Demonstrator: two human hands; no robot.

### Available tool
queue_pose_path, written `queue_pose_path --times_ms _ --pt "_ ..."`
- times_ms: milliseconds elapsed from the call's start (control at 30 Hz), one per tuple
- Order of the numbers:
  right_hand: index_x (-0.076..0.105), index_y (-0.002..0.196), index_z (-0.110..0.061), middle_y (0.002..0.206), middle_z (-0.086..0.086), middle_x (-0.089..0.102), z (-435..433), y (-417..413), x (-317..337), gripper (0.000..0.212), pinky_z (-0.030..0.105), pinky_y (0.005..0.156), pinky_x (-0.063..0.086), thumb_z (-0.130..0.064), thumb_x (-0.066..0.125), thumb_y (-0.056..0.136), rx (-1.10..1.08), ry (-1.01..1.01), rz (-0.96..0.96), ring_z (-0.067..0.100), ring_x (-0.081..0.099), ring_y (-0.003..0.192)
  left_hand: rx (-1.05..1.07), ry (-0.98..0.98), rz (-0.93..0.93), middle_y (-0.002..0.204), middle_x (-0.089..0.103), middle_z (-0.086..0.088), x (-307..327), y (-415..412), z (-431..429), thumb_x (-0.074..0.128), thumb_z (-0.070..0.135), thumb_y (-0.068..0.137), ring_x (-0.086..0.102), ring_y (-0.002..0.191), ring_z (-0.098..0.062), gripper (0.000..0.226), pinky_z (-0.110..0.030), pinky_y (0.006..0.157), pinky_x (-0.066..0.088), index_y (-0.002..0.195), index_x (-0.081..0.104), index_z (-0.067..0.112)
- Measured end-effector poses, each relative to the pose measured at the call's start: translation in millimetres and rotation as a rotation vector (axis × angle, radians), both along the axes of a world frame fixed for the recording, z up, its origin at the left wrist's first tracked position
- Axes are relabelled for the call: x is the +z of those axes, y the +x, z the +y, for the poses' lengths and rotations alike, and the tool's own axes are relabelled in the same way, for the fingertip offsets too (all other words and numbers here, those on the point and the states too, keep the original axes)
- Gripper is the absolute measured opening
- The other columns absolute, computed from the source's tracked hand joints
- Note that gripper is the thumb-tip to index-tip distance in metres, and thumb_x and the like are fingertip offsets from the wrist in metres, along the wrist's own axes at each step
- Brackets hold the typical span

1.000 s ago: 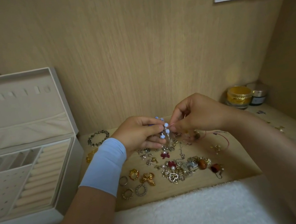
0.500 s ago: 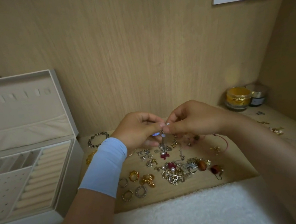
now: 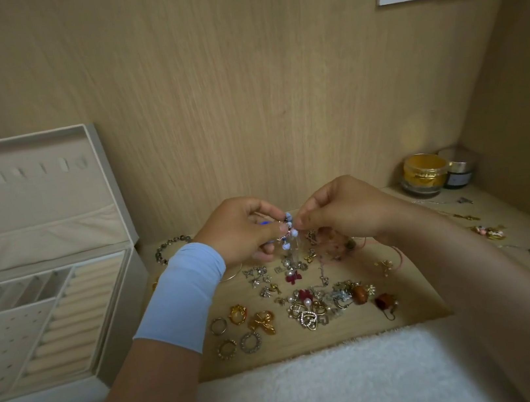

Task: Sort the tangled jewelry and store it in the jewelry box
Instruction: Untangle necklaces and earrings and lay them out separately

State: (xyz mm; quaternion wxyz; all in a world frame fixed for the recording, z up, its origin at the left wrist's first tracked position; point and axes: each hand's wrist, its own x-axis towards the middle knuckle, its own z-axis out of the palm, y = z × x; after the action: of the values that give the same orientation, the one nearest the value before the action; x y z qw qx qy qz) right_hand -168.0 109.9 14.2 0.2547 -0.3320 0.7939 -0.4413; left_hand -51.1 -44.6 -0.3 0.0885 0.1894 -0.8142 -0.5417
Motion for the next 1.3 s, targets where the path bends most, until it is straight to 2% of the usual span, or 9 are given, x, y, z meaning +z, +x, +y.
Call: queue_pose_path --times_ms 100,400,567,633,767,933,1000,1133,1300 --pt "0.075 0.084 -0.011 0.088 0.024 0.072 -3 3 -1 0.006 0.043 0.064 0.051 -0.017 0.075 0.082 0.001 -0.031 0.014 0.029 0.063 0.068 -0.033 -0.095 -0.02 0.07 0.068 -0.005 2 1 -2 0.075 0.009 0.085 0.062 0.06 -0.01 0.009 -0.026 0.065 0.058 0.089 0.073 0.016" --pt "0.069 0.09 -0.003 0.063 0.01 0.063 -8 11 -3 0.02 0.018 0.037 0.032 -0.022 0.061 0.092 -0.023 0.053 0.044 0.012 0.046 0.038 -0.101 -0.266 0.073 0.086 0.076 0.0 5 4 -4 0.08 0.008 0.08 0.069 0.076 -0.016 0.029 -0.032 0.082 0.057 0.081 0.073 0.036" --pt "0.067 0.088 -0.002 0.074 0.017 0.063 -7 11 -2 0.027 0.017 0.037 0.031 -0.027 0.059 0.092 -0.014 0.138 0.061 0.021 0.049 0.049 -0.066 -0.172 0.199 0.09 0.076 -0.006 3 5 -8 0.077 0.0 0.08 0.07 0.091 -0.038 0.03 -0.042 0.087 0.059 0.091 0.073 0.028" --pt "0.065 0.085 -0.006 0.072 0.016 0.062 -2 10 4 0.024 0.02 0.042 0.033 -0.029 0.061 0.091 0.076 0.202 0.05 0.023 0.05 0.055 -0.028 -0.137 0.229 0.091 0.075 -0.009 2 3 -9 0.074 0.0 0.084 0.07 0.086 -0.038 0.029 -0.04 0.085 0.06 0.09 0.073 0.028" --pt "0.065 0.083 -0.011 0.071 0.002 0.068 5 6 7 0.015 0.032 0.065 0.043 -0.026 0.064 0.088 0.241 0.351 0.059 0.021 0.054 0.062 -0.004 -0.117 0.211 0.071 0.069 0.003 1 3 -9 0.066 0.005 0.092 0.064 0.067 -0.013 0.025 -0.025 0.073 0.055 0.094 0.074 0.029" --pt "0.076 0.089 -0.011 0.08 0.005 0.072 10 1 14 0.023 0.032 0.072 0.05 -0.032 0.073 0.083 0.324 0.52 0.196 0.013 0.06 0.071 -0.005 -0.039 0.199 0.062 0.065 0.008 8 7 -5 0.063 0.002 0.093 0.061 0.061 -0.008 0.02 -0.014 0.059 0.051 0.093 0.073 0.019" --pt "0.078 0.092 -0.017 0.089 0.007 0.076 11 -1 18 0.016 0.032 0.075 0.055 -0.031 0.073 0.084 0.258 0.442 0.261 0.014 0.064 0.075 -0.018 0.019 0.199 0.062 0.067 0.007 10 9 -2 0.065 0.002 0.091 0.062 0.06 -0.008 0.016 -0.015 0.059 0.052 0.092 0.072 0.016" --pt "0.073 0.113 -0.019 0.095 0.0 0.077 3 4 19 0.027 0.021 0.071 0.054 -0.027 0.076 0.087 0.11 -0.037 0.172 0.009 0.072 0.082 0.014 0.145 0.216 0.066 0.071 -0.001 15 8 4 0.072 0.004 0.087 0.065 0.059 -0.012 0.012 -0.02 0.058 0.056 0.096 0.068 0.009" --pt "0.076 0.098 -0.008 0.081 0.011 0.077 -1 8 14 0.012 0.036 0.061 0.053 -0.011 0.076 0.087 0.055 -0.231 0.062 0.021 0.07 0.066 0.091 0.291 0.209 0.071 0.07 -0.005 18 6 6 0.07 0.006 0.088 0.066 0.059 -0.01 0.006 -0.026 0.064 0.061 0.093 0.068 0.006"
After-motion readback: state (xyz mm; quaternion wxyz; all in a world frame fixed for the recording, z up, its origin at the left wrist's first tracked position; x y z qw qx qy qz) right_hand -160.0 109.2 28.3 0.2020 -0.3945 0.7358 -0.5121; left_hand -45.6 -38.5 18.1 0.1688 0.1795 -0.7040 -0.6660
